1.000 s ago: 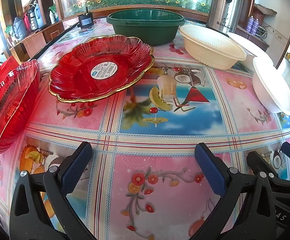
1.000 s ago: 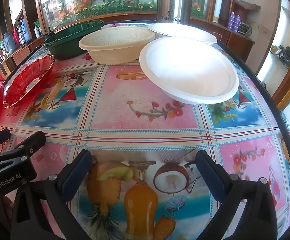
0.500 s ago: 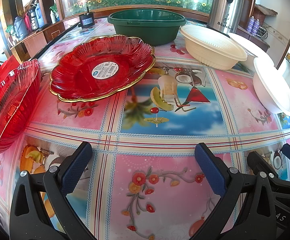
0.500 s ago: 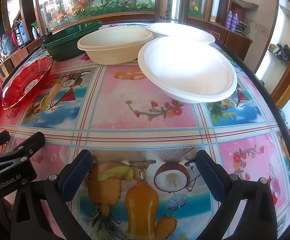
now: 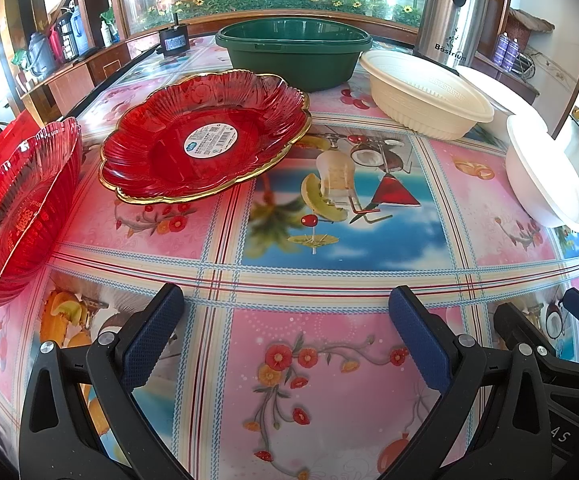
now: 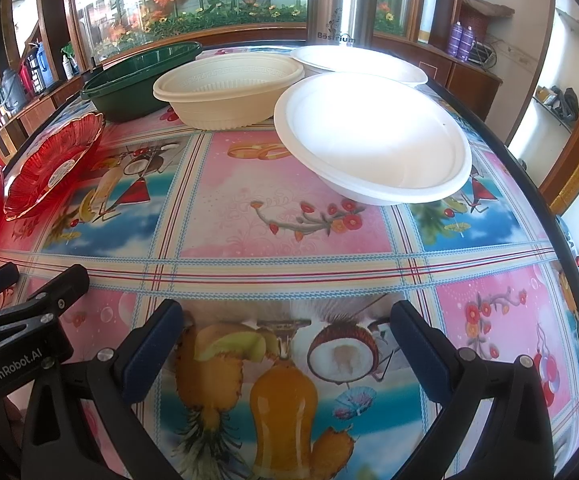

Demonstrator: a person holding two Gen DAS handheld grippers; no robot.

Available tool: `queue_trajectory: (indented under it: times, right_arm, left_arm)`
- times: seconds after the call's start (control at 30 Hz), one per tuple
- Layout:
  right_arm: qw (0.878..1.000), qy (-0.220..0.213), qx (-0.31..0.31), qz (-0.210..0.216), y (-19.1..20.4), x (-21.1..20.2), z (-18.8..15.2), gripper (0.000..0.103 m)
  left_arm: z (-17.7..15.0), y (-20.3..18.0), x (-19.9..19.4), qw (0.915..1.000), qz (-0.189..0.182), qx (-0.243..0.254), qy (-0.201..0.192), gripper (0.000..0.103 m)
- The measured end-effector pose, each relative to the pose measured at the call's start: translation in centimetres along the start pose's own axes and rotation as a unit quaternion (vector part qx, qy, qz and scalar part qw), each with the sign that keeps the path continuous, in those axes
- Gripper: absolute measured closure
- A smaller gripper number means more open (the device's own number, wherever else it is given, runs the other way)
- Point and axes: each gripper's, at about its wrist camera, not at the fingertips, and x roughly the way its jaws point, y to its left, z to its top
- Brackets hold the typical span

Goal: Organize plates and bowls

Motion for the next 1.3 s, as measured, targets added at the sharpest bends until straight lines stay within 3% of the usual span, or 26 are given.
queue_trajectory:
  times: [0.5, 0.7, 1.0, 1.3]
  right_arm:
    - [1.000, 0.000, 0.001, 0.000, -0.1, -0.1, -0.1, 0.000]
    - [1.000, -0.007, 0.007, 0.009, -0.7, -1.1, -0.3, 0.001]
    - [0.999, -0.049, -0.004, 0.018, 0.2, -5.8, 0.6, 0.000]
    - [0.992, -0.074, -0.081, 0.070, 7.4, -8.3, 3.2, 0.000]
  left_arm:
    - [0.0, 0.0, 0.0, 1.0000, 0.000, 0.000, 0.000, 0.000]
    - [-0.4, 0.4, -0.8, 0.9998, -0.017, 0.004, -0.001, 0.001]
    - [-0.6, 2.7, -7.5, 0.9965, -0.016, 0.009, -0.082, 0.001]
    - [0.6, 10.2, -10.7, 0.9930, 0.010, -0.003, -0.118, 0.001]
